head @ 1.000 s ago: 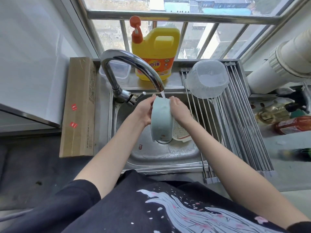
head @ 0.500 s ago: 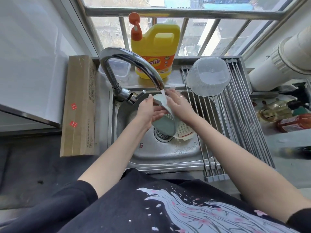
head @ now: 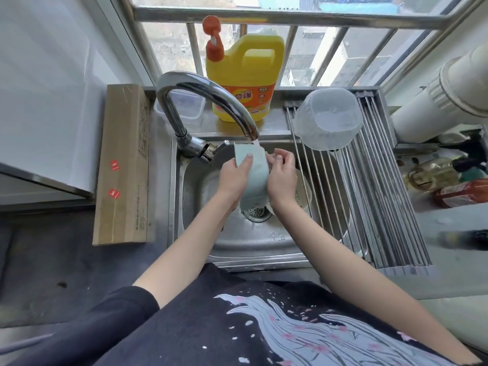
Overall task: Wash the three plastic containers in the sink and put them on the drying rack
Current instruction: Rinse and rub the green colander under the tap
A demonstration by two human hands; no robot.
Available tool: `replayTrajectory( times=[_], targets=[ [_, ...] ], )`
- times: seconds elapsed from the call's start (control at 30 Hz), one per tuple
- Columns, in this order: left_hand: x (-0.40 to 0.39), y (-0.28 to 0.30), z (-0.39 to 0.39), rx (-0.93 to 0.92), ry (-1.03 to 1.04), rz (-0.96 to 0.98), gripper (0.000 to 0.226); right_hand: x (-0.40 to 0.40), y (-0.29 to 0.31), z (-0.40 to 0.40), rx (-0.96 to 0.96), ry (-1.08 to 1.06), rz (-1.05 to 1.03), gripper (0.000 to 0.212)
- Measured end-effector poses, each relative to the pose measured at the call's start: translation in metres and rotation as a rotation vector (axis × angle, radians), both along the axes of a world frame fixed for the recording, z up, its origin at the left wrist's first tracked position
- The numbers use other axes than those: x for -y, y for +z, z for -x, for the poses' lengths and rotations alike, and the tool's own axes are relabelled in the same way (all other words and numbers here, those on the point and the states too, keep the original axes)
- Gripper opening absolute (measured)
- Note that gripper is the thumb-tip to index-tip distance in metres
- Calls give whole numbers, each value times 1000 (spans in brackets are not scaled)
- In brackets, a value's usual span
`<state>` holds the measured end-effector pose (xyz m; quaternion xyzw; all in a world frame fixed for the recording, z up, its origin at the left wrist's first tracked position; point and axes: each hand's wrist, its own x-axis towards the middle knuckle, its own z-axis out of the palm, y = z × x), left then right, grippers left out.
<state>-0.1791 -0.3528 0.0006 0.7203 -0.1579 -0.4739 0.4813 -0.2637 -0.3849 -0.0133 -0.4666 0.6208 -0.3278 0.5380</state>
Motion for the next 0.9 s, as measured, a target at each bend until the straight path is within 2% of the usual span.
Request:
replayTrajectory(
  times=[0.07, 0.13, 0.2, 0.3, 0.37, 0.43, 0.5, 0.53, 0.6, 0.7, 0.8, 0.9],
  targets=[
    [-2, 0, 0, 9, 26, 3, 34, -2, 2, 0, 0, 133, 7, 38],
    [-3, 3, 1, -10, 60, 11, 44, -12, 0, -2, -6, 265, 105, 53],
    [-4, 6, 4, 58, 66, 16, 45, -19, -4, -5, 7, 263, 146, 53],
    [-8, 3, 3, 190, 51, -11, 46, -21, -9, -13, -2, 201, 157, 42],
    [-16, -4, -3, 238, 32, -22, 46, -15, -9, -17, -147, 155, 178, 33],
    [-26, -10, -9, 279, -30, -21, 49, -1, -8, -12, -412, 173, 191, 33],
    [-31, -13, -11, 345, -121, -21, 52, 10, -2, -5, -576, 408, 236, 43],
    [-31, -12, -10, 373, -167, -7, 53, 13, 2, -5, -550, 516, 227, 47],
    [-30, -12, -10, 301, -197, 60, 53, 14, 8, -10, -508, 583, 184, 45],
    [-28, -9, -13, 119, -242, 119, 45, 25, 9, -18, -646, 538, 119, 38],
    [-30, -12, -12, 123, -283, 105, 45, 35, 8, -18, -655, 555, -31, 40],
    [-31, -20, -11, 88, -248, 64, 50, 23, 11, -21, -847, 640, 122, 38]
  ],
)
